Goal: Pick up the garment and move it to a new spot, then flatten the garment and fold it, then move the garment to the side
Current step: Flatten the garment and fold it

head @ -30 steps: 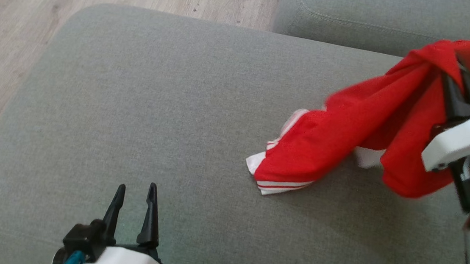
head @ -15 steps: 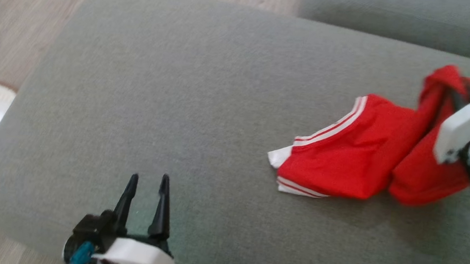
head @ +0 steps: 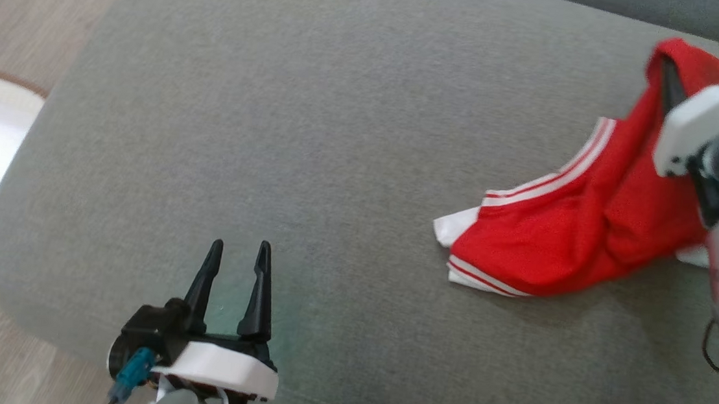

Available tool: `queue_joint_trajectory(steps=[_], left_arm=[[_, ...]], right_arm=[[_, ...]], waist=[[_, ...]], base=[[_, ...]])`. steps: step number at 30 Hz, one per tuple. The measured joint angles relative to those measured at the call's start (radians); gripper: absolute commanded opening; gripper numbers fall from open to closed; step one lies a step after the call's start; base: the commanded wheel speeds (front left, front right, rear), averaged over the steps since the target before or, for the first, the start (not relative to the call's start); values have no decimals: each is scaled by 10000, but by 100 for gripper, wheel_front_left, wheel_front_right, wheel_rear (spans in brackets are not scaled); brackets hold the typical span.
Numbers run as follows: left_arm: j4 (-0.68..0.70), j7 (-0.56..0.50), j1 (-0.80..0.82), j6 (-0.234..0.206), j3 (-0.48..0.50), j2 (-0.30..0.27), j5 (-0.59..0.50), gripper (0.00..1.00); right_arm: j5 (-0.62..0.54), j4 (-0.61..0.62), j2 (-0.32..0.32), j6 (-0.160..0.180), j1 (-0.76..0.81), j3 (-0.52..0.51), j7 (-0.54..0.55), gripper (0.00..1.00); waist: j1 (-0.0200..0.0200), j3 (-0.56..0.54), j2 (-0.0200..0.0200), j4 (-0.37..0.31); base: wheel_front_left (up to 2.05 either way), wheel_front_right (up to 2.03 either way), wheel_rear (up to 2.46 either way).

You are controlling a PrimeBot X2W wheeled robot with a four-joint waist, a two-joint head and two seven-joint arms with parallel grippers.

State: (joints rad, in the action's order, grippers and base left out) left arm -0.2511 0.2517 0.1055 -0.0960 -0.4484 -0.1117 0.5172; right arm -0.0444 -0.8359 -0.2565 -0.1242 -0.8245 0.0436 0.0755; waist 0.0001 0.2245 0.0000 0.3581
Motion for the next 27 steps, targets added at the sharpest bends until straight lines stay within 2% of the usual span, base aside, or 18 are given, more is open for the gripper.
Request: queue_joint_trajectory(steps=[4, 9, 16, 27], left_arm=[[0, 6, -1, 4, 107, -2, -94, 100], [2, 6, -60, -2, 268, -33, -100, 100], [56, -4, -353, -58, 272, -96, -155, 100], [263, -44, -511, -134, 280, -244, -153, 100]], right_arm=[[125, -232, 165, 0, -324, 357, -667, 100], [803, -130, 238, 0, -210, 731, -1124, 100], [1831, 577, 221, 0, 1220, 1601, -554, 100], [2546, 1877, -63, 0, 2885, 2236, -48, 100]], waist=[[0, -221, 0, -361], [-1, -615, 0, -938], [-2, -1178, 0, -1815], [-2, -1538, 0, -2568]], base=[[0, 0, 0], [0, 0, 0], [0, 0, 0], [0, 0, 0]])
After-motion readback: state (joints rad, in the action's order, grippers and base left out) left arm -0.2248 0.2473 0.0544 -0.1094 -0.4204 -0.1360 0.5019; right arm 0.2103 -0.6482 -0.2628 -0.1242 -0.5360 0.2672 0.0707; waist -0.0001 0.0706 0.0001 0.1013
